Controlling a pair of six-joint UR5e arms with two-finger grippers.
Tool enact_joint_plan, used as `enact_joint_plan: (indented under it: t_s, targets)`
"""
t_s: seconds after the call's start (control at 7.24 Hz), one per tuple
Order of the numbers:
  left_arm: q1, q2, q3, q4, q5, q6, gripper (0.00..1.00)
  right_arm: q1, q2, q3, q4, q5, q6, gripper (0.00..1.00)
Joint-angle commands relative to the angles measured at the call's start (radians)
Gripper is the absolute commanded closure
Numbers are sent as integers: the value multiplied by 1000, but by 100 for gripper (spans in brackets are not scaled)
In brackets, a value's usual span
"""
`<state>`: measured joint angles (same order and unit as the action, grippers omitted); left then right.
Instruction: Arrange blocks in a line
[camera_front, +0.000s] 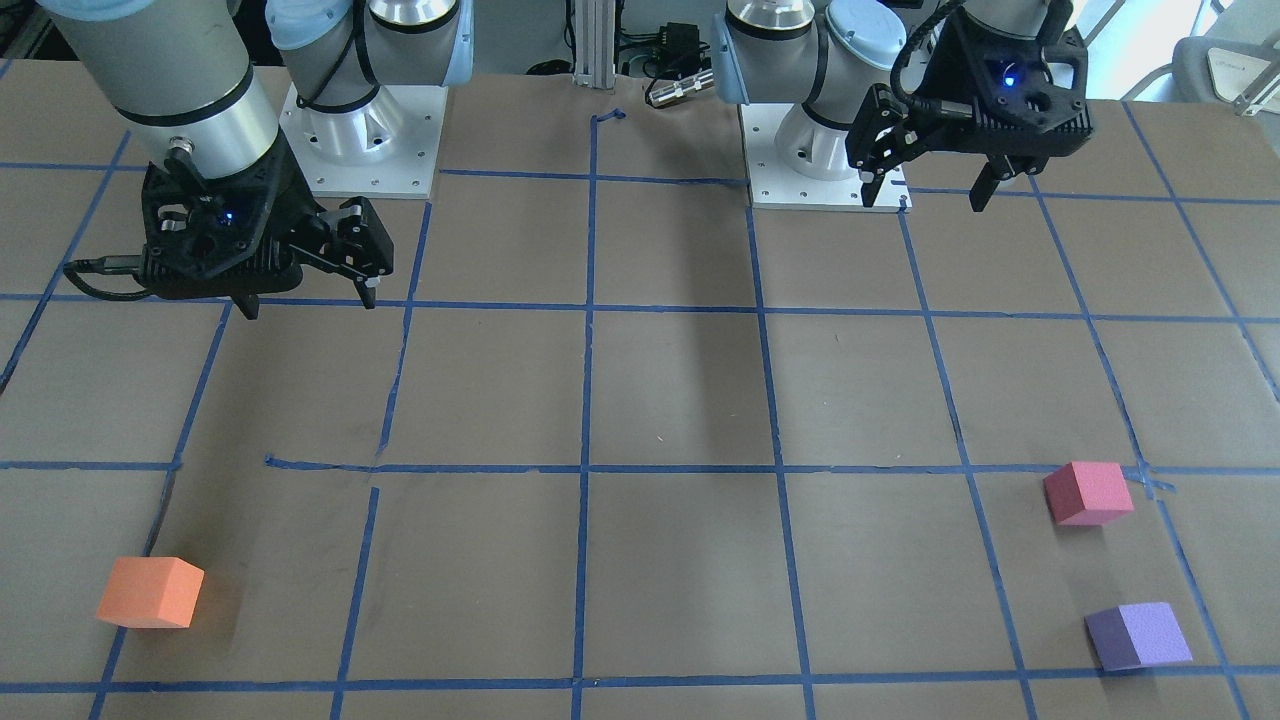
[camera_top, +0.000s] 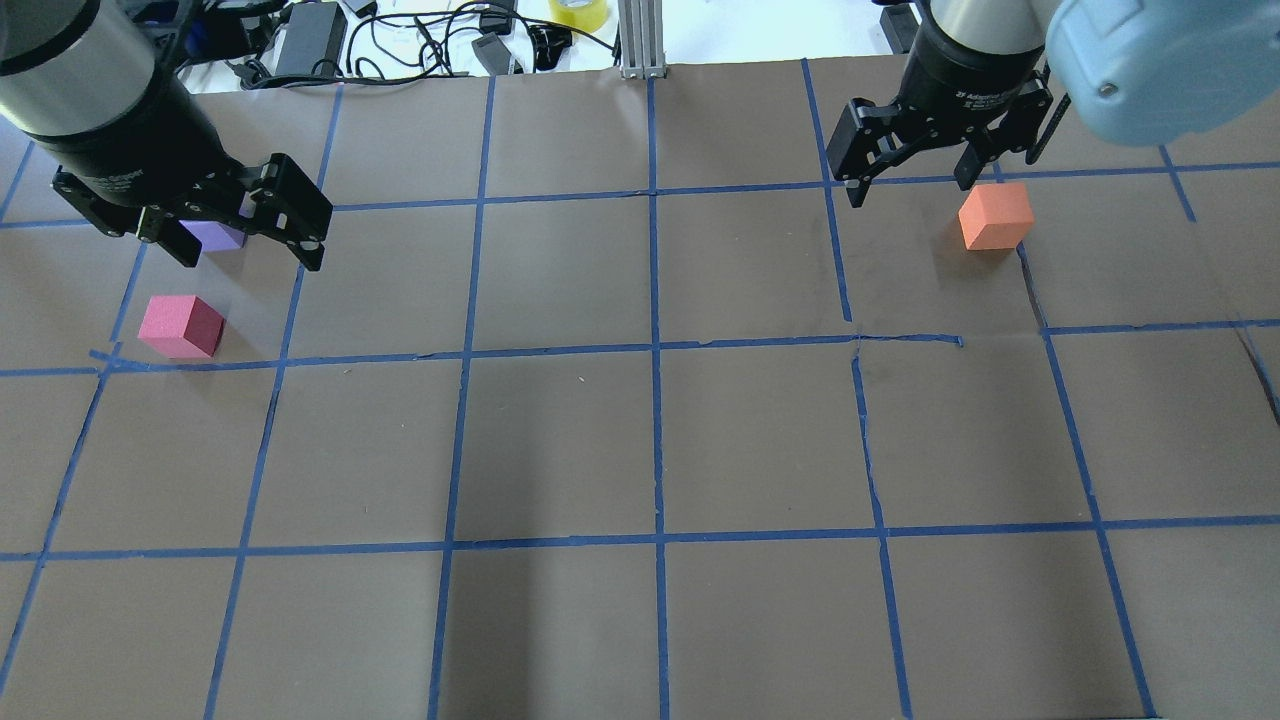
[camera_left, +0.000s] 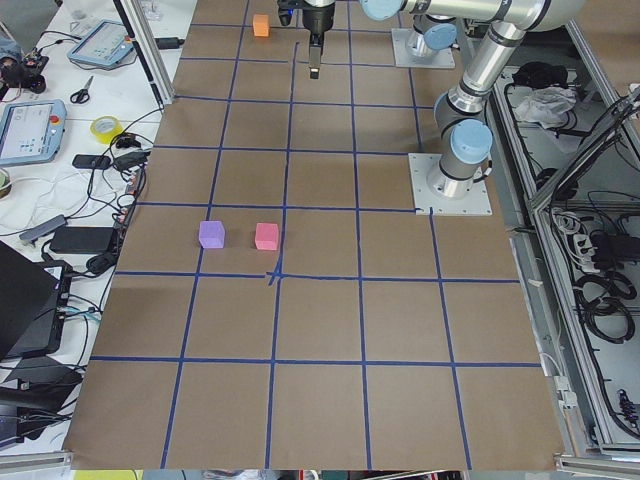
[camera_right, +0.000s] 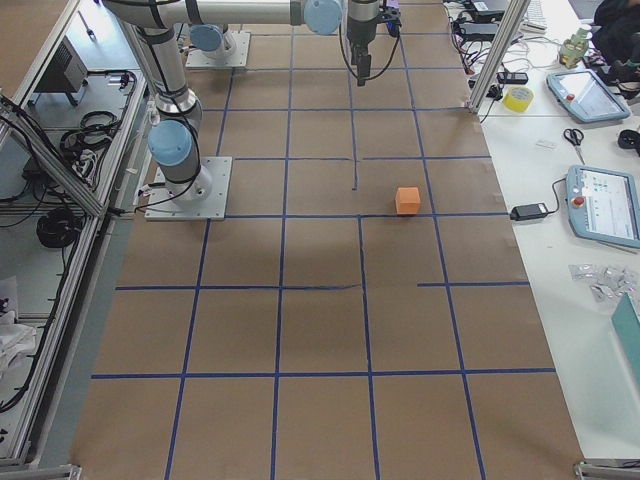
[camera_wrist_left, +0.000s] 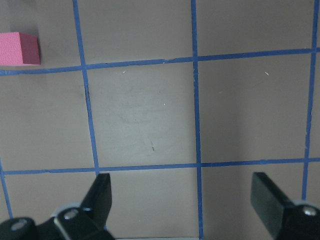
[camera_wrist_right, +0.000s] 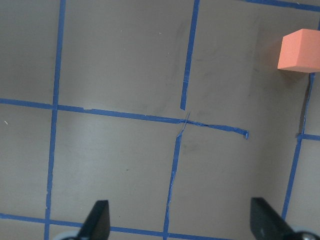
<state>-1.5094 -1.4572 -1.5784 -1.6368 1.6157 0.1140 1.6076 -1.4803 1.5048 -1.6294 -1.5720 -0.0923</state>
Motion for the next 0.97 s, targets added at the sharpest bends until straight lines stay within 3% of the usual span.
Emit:
enact_joint_plan:
  t_s: [0.0,0.83]
  targets:
    - [0,1,0,0,4,-1,0,2,1,2,0,0,0,0]
    - [0,1,0,0,6,0,0,-3,-12,0,0,3,-3,0]
